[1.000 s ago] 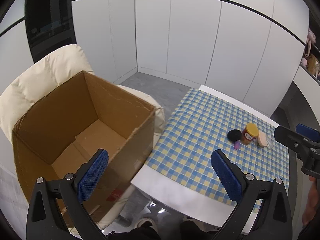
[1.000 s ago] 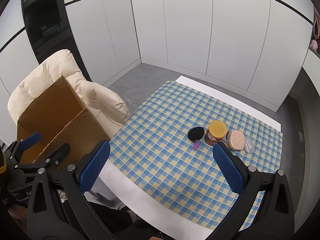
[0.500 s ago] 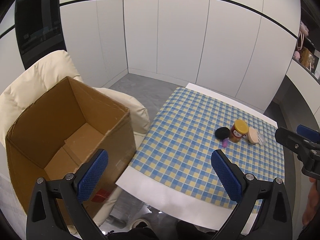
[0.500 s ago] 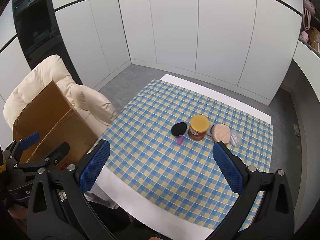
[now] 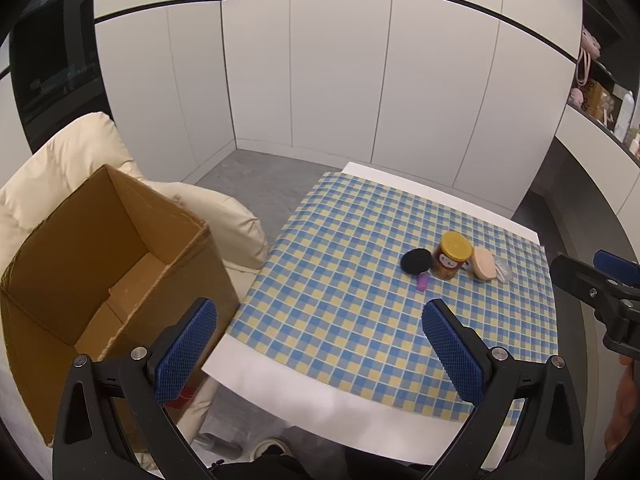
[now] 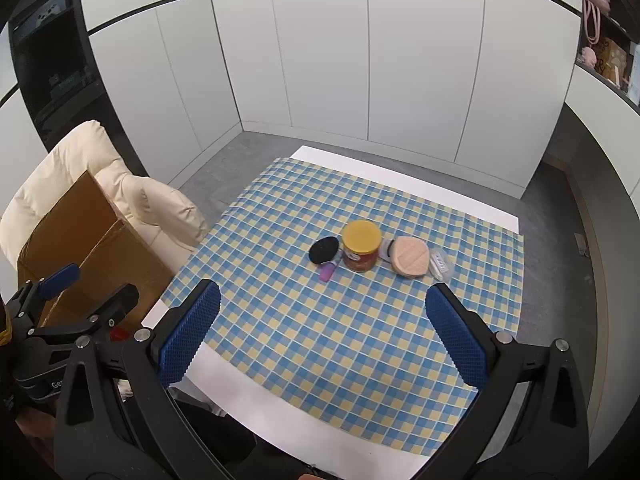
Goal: Organize objects
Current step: 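Move both tools over the cosmetics on the checked tablecloth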
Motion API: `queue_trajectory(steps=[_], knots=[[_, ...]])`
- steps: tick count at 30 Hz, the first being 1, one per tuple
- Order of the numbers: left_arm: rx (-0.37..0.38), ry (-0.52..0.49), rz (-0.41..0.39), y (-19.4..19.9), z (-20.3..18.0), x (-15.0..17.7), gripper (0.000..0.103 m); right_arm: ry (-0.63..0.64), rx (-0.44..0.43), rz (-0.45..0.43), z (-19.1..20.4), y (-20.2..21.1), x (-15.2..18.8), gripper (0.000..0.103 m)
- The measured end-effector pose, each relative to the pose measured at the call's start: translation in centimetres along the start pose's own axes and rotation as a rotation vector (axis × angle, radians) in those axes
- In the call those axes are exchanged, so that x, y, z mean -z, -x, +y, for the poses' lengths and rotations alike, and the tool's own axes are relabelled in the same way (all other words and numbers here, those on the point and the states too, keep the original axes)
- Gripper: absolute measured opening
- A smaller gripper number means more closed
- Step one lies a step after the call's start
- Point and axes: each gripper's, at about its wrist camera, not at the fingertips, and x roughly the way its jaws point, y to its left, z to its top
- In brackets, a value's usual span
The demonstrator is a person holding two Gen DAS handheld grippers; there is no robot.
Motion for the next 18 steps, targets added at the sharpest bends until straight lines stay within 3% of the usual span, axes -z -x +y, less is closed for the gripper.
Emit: queue_trajectory(steps=[18], knots=[[0.037, -0.037, 0.017, -0.1, -3.6, 0.0, 0.102, -0.047, 0.045, 0.007, -3.7, 1.1, 0.9, 0.103]])
